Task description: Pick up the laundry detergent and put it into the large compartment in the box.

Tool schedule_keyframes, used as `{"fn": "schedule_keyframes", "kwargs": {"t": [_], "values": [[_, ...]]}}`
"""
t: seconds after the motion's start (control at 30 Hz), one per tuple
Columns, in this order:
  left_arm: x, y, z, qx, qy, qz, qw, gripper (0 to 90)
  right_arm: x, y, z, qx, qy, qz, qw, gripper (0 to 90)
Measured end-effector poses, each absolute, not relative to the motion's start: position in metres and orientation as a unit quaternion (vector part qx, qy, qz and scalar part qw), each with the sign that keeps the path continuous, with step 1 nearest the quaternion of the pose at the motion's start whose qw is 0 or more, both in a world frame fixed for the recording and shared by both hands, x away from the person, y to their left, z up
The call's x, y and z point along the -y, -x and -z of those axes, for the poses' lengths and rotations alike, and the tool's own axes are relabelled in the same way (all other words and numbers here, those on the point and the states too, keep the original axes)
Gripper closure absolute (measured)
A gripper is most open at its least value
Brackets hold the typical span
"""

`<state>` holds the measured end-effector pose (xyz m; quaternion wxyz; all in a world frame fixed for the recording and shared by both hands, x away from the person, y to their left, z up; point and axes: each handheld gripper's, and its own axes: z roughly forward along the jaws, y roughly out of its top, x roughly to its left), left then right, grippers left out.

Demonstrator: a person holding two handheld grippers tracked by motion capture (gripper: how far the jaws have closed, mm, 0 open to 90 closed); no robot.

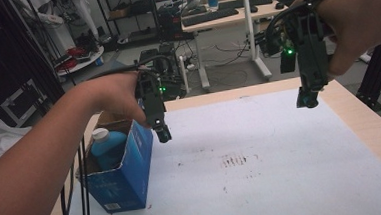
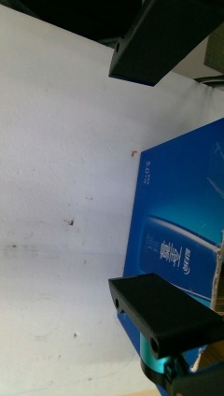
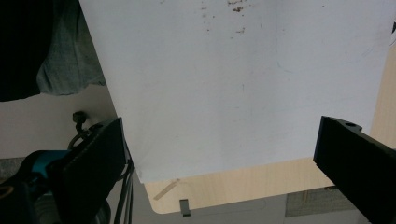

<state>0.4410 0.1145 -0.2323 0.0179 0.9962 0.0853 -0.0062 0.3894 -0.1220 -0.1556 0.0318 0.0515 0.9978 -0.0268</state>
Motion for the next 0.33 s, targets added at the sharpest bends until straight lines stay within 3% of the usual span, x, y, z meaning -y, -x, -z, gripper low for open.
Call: {"fn": "schedule_keyframes", "kwargs": {"t": [0.33], "values": [[-0.1092,-0.4409,0.2347,-0.077,-0.997,0.006,0.021,2.4,0.1269,-0.3902,0.1544,-0.998,-0.054,0.024,0.03,1.7]]}}
